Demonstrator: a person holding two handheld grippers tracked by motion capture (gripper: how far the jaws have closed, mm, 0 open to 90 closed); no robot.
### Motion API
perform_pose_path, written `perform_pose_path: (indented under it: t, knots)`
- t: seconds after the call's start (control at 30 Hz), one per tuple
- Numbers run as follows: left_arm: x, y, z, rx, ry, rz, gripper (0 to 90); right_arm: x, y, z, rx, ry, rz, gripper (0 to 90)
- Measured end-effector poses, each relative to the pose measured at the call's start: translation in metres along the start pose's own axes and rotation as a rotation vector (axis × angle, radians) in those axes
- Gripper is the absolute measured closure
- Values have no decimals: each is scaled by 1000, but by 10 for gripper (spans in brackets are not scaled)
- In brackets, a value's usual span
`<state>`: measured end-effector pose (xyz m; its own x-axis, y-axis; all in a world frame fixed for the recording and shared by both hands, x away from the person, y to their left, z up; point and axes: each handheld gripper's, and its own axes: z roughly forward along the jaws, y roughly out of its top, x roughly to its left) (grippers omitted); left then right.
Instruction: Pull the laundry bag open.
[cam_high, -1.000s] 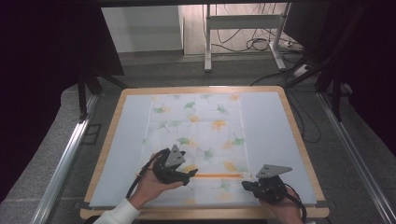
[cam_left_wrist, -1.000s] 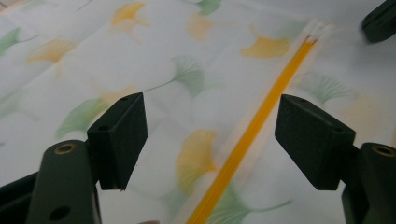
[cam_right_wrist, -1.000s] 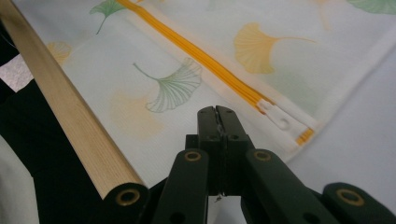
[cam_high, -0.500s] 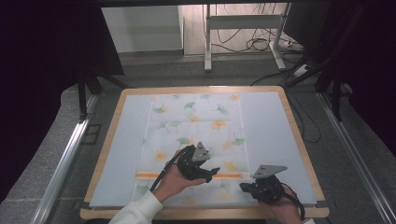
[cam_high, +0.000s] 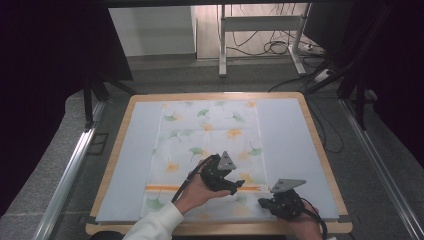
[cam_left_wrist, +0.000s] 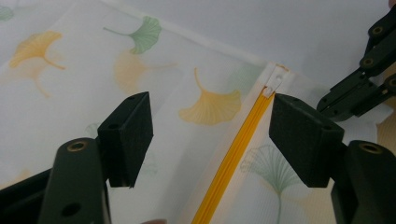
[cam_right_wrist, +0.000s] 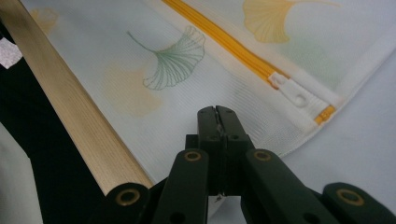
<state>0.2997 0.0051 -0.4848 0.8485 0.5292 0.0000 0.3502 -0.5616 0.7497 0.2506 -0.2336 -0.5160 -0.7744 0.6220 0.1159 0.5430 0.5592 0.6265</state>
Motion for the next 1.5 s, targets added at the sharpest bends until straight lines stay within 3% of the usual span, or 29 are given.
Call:
perform_pose_path:
  t: [0.5,0.63,0.87,0.93,1.03,1.33,1.5]
  knots:
    - [-8,19,24,-10,-17,46,314,-3,-6,-3,-8,-12,31,889]
    - [-11,20,32,0,-41,49,367,-3,-7,-3,-10,-9,33,889]
    - [-17,25,46,-2,-59,62,375,-3,-8,-4,-8,-8,37,889]
    - [-18,26,49,15,-49,87,384,-3,-8,-4,-6,-5,41,889]
    - [-19,28,56,22,-54,73,390,-4,-8,-4,-5,-4,38,889]
    - [-20,28,70,61,-99,97,388,-4,-8,-4,-7,-4,33,889]
    - [-22,28,75,78,-103,106,378,-5,-8,-4,-8,2,38,889]
